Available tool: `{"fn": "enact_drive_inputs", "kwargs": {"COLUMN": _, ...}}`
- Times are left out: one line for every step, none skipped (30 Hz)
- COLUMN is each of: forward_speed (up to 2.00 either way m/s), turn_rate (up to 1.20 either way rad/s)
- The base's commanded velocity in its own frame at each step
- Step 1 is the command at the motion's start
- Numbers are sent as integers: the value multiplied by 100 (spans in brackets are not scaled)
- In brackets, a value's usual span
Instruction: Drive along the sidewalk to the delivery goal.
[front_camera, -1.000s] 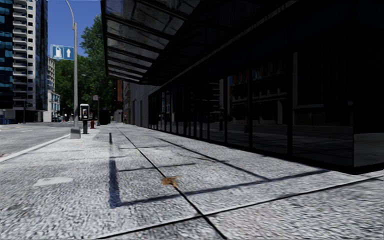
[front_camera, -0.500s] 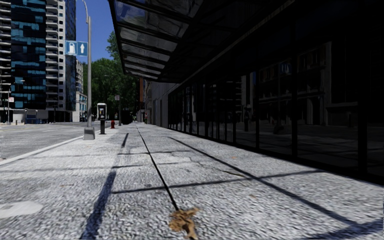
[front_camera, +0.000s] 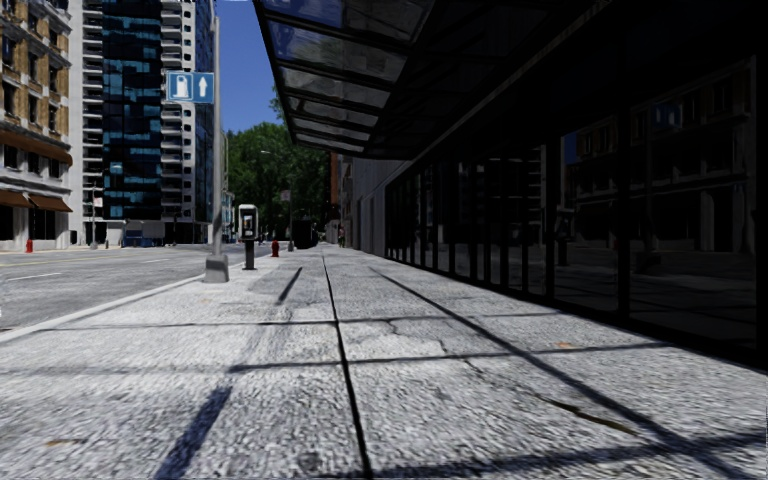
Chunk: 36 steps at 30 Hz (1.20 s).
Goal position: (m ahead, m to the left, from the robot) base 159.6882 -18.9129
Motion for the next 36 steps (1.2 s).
{"fn": "enact_drive_inputs", "kwargs": {"forward_speed": 200, "turn_rate": 38}}
{"fn": "enact_drive_inputs", "kwargs": {"forward_speed": 200, "turn_rate": 38}}
{"fn": "enact_drive_inputs", "kwargs": {"forward_speed": 200, "turn_rate": 38}}
{"fn": "enact_drive_inputs", "kwargs": {"forward_speed": 200, "turn_rate": 38}}
{"fn": "enact_drive_inputs", "kwargs": {"forward_speed": 200, "turn_rate": 38}}
{"fn": "enact_drive_inputs", "kwargs": {"forward_speed": 200, "turn_rate": 38}}
{"fn": "enact_drive_inputs", "kwargs": {"forward_speed": 200, "turn_rate": 38}}
{"fn": "enact_drive_inputs", "kwargs": {"forward_speed": 200, "turn_rate": 38}}
{"fn": "enact_drive_inputs", "kwargs": {"forward_speed": 200, "turn_rate": 38}}
{"fn": "enact_drive_inputs", "kwargs": {"forward_speed": 200, "turn_rate": 38}}
{"fn": "enact_drive_inputs", "kwargs": {"forward_speed": 200, "turn_rate": 38}}
{"fn": "enact_drive_inputs", "kwargs": {"forward_speed": 200, "turn_rate": 38}}
{"fn": "enact_drive_inputs", "kwargs": {"forward_speed": 200, "turn_rate": 38}}
{"fn": "enact_drive_inputs", "kwargs": {"forward_speed": 200, "turn_rate": 38}}
{"fn": "enact_drive_inputs", "kwargs": {"forward_speed": 200, "turn_rate": 38}}
{"fn": "enact_drive_inputs", "kwargs": {"forward_speed": 200, "turn_rate": 38}}
{"fn": "enact_drive_inputs", "kwargs": {"forward_speed": 200, "turn_rate": 37}}
{"fn": "enact_drive_inputs", "kwargs": {"forward_speed": 200, "turn_rate": 32}}
{"fn": "enact_drive_inputs", "kwargs": {"forward_speed": 200, "turn_rate": 32}}
{"fn": "enact_drive_inputs", "kwargs": {"forward_speed": 200, "turn_rate": 22}}
{"fn": "enact_drive_inputs", "kwargs": {"forward_speed": 200, "turn_rate": 0}}
{"fn": "enact_drive_inputs", "kwargs": {"forward_speed": 200, "turn_rate": 0}}
{"fn": "enact_drive_inputs", "kwargs": {"forward_speed": 200, "turn_rate": 0}}
{"fn": "enact_drive_inputs", "kwargs": {"forward_speed": 200, "turn_rate": 0}}
{"fn": "enact_drive_inputs", "kwargs": {"forward_speed": 200, "turn_rate": 0}}
{"fn": "enact_drive_inputs", "kwargs": {"forward_speed": 200, "turn_rate": 0}}
{"fn": "enact_drive_inputs", "kwargs": {"forward_speed": 200, "turn_rate": 0}}
{"fn": "enact_drive_inputs", "kwargs": {"forward_speed": 200, "turn_rate": 0}}
{"fn": "enact_drive_inputs", "kwargs": {"forward_speed": 200, "turn_rate": 0}}
{"fn": "enact_drive_inputs", "kwargs": {"forward_speed": 200, "turn_rate": 0}}
{"fn": "enact_drive_inputs", "kwargs": {"forward_speed": 200, "turn_rate": 0}}
{"fn": "enact_drive_inputs", "kwargs": {"forward_speed": 200, "turn_rate": 0}}
{"fn": "enact_drive_inputs", "kwargs": {"forward_speed": 200, "turn_rate": 0}}
{"fn": "enact_drive_inputs", "kwargs": {"forward_speed": 200, "turn_rate": 0}}
{"fn": "enact_drive_inputs", "kwargs": {"forward_speed": 200, "turn_rate": 0}}
{"fn": "enact_drive_inputs", "kwargs": {"forward_speed": 200, "turn_rate": 0}}
